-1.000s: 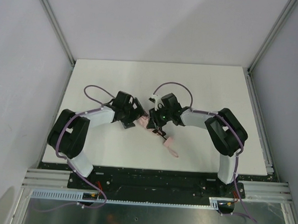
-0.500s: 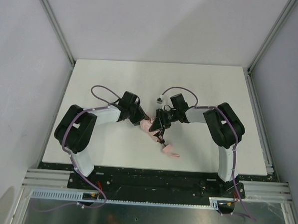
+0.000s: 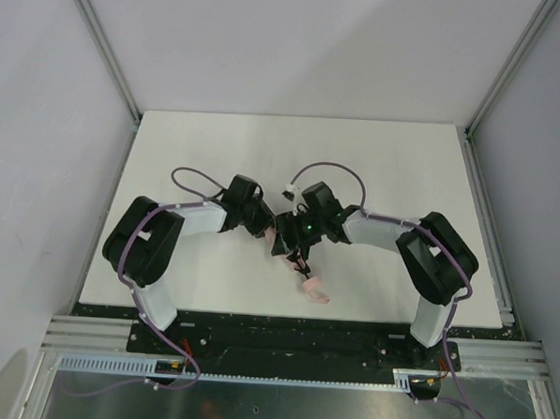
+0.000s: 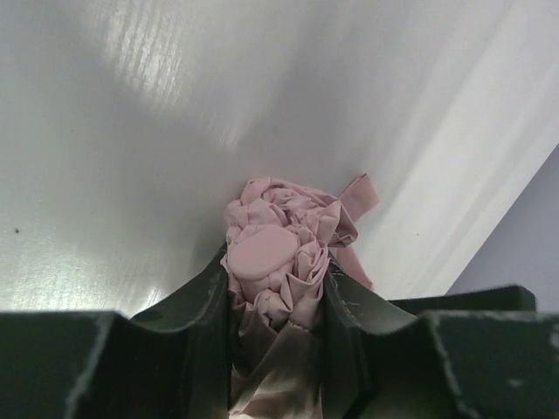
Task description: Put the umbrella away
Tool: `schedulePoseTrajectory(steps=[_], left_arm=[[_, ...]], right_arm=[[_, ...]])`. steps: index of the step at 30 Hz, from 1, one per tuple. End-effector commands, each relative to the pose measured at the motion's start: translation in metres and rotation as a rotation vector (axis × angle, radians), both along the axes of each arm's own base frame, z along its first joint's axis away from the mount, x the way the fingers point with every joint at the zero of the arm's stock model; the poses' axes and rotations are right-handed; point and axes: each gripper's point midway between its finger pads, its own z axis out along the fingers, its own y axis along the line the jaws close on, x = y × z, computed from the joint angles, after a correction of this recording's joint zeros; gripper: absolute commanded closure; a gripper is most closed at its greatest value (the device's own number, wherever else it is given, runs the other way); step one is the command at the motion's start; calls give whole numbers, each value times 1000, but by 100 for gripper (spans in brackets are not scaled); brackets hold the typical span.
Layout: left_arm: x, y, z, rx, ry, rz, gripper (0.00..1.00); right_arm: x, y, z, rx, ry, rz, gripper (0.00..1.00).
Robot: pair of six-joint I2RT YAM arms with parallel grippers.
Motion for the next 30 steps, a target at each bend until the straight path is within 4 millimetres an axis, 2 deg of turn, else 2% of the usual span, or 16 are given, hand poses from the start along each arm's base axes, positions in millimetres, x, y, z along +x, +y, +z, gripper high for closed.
schedulePoseTrajectory(steps=[1, 4, 8, 10, 13, 19, 22, 25, 26, 27, 30], left_arm=[[-71, 34, -58, 196, 249, -40, 100], [-74, 34, -57, 197, 271, -27, 100], [-76, 35, -56, 204, 295, -11, 100], [-78, 35, -56, 207, 306, -4, 100], [-81, 36, -56, 207, 318, 6, 100], [-82, 35, -51, 193, 318, 15, 100], [-75, 33, -44, 191, 285, 8, 100], [-69, 31, -37, 187, 251, -7, 99], [-67, 30, -34, 186, 239, -13, 94], [-66, 31, -32, 189, 225, -18, 84], [-59, 33, -23, 198, 173, -24, 48]], right_arm=[[35, -19, 14, -241, -337, -141, 6], [38, -25, 12, -399, -466, -195, 2], [43, -29, 10, -594, -616, -263, 1], [45, -27, 9, -659, -669, -284, 4], [47, -26, 2, -738, -703, -289, 13], [37, -41, -33, -813, -625, -231, 57], [28, -46, -48, -753, -540, -197, 80], [23, -50, -60, -687, -452, -171, 97], [21, -51, -64, -665, -423, -154, 98], [20, -51, -67, -640, -393, -142, 99], [14, -51, -75, -549, -289, -97, 100]])
